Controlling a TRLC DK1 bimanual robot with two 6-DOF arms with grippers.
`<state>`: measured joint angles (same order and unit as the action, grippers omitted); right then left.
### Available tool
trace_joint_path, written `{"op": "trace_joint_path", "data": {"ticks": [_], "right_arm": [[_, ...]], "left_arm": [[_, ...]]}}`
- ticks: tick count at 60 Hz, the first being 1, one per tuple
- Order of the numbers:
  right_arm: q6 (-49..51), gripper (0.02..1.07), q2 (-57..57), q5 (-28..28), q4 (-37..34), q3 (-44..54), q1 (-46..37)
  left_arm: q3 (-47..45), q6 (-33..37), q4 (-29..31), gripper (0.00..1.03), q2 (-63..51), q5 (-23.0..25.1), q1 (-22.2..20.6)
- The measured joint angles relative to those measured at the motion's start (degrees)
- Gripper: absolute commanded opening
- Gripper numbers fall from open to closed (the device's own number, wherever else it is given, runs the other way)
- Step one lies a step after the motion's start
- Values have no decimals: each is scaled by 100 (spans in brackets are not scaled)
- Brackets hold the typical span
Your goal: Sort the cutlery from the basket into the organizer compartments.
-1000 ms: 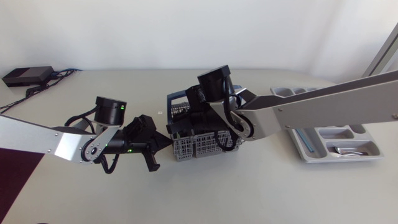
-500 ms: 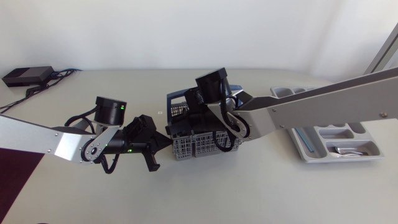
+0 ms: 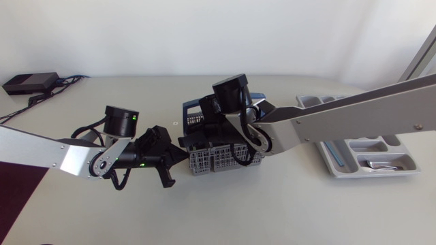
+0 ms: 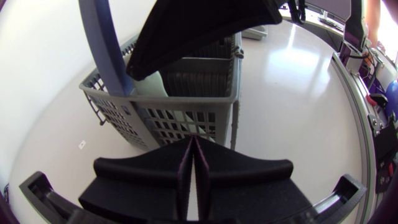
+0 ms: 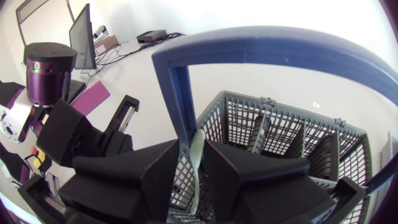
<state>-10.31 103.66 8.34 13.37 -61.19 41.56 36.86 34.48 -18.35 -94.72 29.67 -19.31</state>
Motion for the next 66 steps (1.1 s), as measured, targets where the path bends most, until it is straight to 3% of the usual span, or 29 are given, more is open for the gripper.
{"op": "trace_joint_path", "data": {"ticks": [24,33,46,66], "right_arm": [[2,29,138,-68,13,0,2],[2,26,138,-66,13,0,2],[46,10,170,-63,90,0,20],[46,8,131,-85,251,109,74]], "left_arm": [[0,0,0,3,-22,0,-2],[0,0,0,3,-22,0,-2],[0,0,0,3,-22,-2,-2],[11,0,-22,3,-87,-17,-2]]}}
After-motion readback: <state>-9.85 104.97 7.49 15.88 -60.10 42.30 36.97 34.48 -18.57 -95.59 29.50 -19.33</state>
